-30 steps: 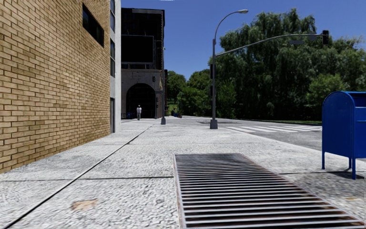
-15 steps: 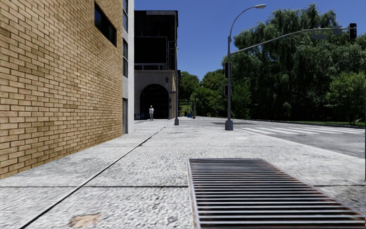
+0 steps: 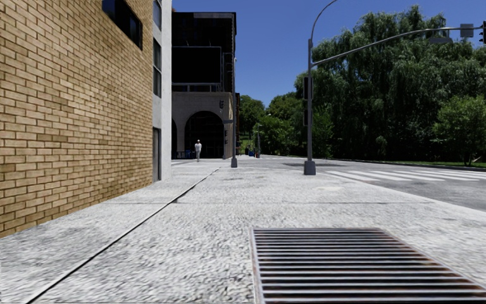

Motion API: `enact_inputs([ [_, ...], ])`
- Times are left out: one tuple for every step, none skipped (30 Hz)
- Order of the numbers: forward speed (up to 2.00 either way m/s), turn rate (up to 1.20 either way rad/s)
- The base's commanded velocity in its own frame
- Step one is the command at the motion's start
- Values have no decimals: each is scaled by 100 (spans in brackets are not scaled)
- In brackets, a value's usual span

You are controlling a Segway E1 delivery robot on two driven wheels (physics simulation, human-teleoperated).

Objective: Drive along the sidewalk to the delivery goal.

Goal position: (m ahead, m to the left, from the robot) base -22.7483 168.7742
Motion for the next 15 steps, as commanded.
enact_inputs([
  [200, 0],
  [200, 0],
  [200, 0],
  [200, 0],
  [200, 0],
  [200, 0],
  [200, 0],
  [200, 0],
  [200, 0],
  [200, 0],
  [200, 0],
  [200, 0],
  [200, 0],
  [200, 0],
  [200, 0],
])
